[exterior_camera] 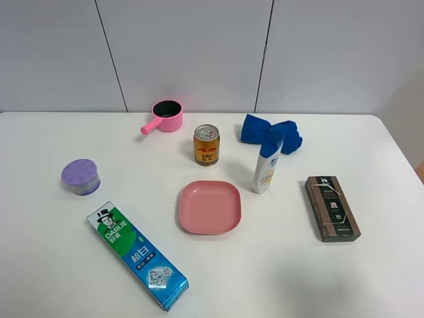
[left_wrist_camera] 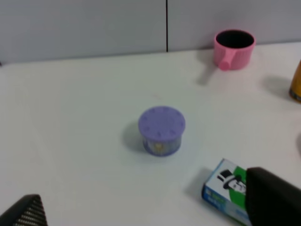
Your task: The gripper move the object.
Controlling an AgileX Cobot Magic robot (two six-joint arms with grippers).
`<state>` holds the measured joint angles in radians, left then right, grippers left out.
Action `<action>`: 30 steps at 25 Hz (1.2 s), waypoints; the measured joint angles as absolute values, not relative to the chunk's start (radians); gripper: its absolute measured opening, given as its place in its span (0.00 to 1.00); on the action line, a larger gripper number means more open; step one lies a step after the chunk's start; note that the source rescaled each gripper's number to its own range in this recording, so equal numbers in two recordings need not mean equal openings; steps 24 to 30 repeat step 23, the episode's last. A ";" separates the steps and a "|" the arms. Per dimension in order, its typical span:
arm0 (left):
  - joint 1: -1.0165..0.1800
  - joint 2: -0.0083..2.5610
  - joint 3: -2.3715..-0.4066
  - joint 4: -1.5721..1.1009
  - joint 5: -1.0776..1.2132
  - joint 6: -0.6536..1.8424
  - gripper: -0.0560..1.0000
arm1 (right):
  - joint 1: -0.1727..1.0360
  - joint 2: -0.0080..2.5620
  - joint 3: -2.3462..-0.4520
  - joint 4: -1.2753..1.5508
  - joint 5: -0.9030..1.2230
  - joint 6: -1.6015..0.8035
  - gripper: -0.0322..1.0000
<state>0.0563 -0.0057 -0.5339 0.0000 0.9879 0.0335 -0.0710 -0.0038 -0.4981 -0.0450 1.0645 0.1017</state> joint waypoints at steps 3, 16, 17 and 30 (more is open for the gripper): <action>0.056 -0.006 -0.509 0.006 1.051 0.000 0.90 | -0.071 -0.004 -0.498 -0.045 1.065 0.102 1.00; 0.044 -0.006 -0.509 0.006 1.052 0.000 0.90 | -0.071 -0.004 -0.498 -0.045 1.065 0.102 1.00; 0.033 -0.006 -0.509 0.006 1.052 0.000 0.90 | -0.071 -0.004 -0.498 -0.045 1.065 0.102 1.00; -0.024 -0.006 -0.509 0.006 1.052 0.000 0.90 | -0.071 -0.004 -0.498 -0.045 1.065 0.102 1.00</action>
